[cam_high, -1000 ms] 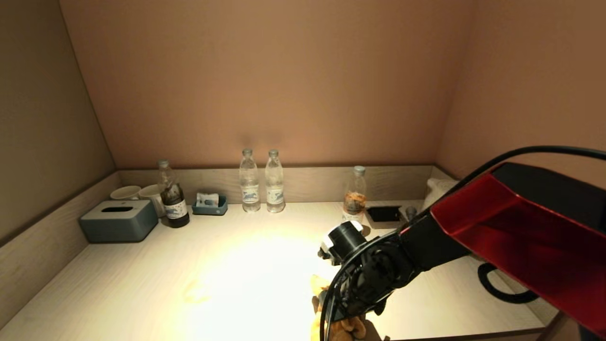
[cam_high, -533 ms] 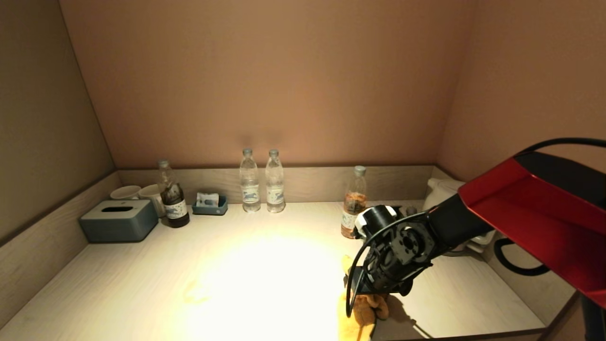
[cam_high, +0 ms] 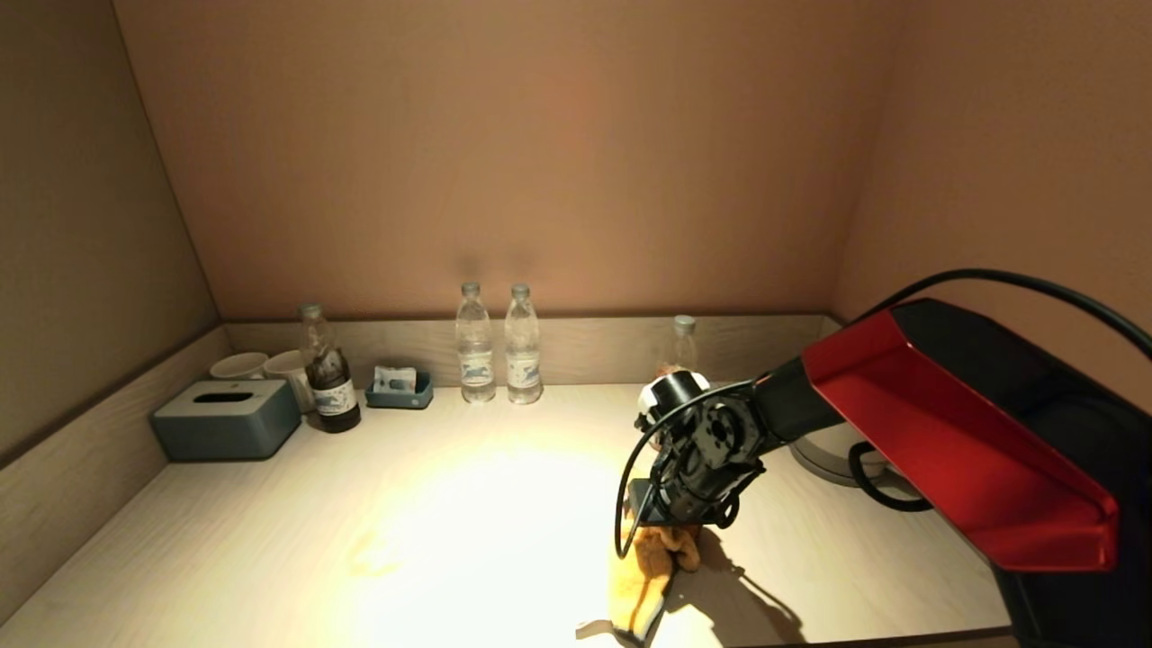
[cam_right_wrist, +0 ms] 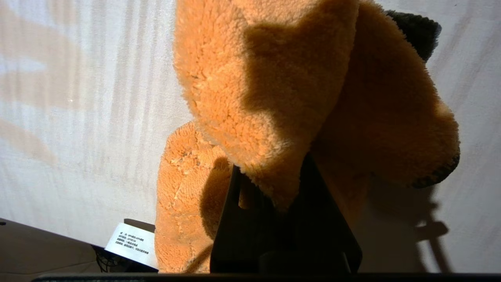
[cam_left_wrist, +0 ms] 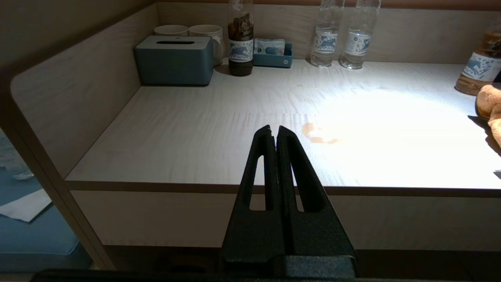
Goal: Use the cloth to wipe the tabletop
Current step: Sweep the stains on the table
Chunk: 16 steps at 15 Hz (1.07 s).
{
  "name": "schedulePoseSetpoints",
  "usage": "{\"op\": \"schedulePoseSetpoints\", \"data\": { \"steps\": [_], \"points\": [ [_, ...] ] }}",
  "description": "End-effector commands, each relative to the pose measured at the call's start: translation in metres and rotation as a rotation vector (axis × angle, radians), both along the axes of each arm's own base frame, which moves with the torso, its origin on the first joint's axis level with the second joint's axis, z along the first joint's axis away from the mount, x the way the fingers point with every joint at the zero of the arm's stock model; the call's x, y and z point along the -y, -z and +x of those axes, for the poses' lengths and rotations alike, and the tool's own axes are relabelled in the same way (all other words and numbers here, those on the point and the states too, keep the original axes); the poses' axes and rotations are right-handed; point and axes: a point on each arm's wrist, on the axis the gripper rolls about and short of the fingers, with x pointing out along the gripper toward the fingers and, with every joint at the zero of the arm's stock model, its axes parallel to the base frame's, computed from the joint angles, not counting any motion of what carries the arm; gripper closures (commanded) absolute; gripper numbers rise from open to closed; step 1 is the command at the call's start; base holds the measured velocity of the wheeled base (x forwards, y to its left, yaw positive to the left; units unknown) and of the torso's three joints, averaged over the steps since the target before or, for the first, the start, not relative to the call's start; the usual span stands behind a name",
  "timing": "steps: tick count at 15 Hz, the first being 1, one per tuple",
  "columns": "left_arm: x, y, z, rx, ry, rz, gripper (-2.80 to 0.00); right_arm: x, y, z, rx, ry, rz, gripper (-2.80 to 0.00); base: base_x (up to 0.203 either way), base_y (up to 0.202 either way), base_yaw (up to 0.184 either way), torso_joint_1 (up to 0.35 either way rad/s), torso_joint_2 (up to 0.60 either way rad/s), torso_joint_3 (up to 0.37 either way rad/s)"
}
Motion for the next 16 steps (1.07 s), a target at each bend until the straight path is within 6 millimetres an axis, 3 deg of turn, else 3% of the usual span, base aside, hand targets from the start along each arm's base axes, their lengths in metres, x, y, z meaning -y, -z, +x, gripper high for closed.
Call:
{"op": "schedulePoseSetpoints", "data": {
  "steps": [1, 6, 10, 13, 16],
  "points": [
    [0.000, 0.000, 0.000, 0.001, 0.000, -0.001, 0.00, -0.045, 0.005, -0.007, -0.008, -0.103, -0.003, 0.00, 0.000, 0.000, 0.000, 0.000, 0.00, 0.000],
    [0.000, 0.000, 0.000, 0.001, 0.000, -0.001, 0.00, -0.095, -0.010, -0.010, 0.023, -0.211, 0.010, 0.00, 0.000, 0.000, 0.000, 0.000, 0.00, 0.000],
    [0.000, 0.000, 0.000, -0.001, 0.000, -0.001, 0.00, -0.118, -0.004, -0.009, -0.002, -0.269, -0.014, 0.00, 0.000, 0.000, 0.000, 0.000, 0.00, 0.000],
    [0.000, 0.000, 0.000, -0.001, 0.000, -0.001, 0.00, -0.140, 0.010, -0.020, 0.004, -0.367, -0.045, 0.00, 0.000, 0.000, 0.000, 0.000, 0.00, 0.000],
    [0.000, 0.000, 0.000, 0.000, 0.000, -0.001, 0.00, -0.151, 0.007, -0.029, 0.031, -0.423, -0.053, 0.00, 0.000, 0.000, 0.000, 0.000, 0.00, 0.000]
  ]
}}
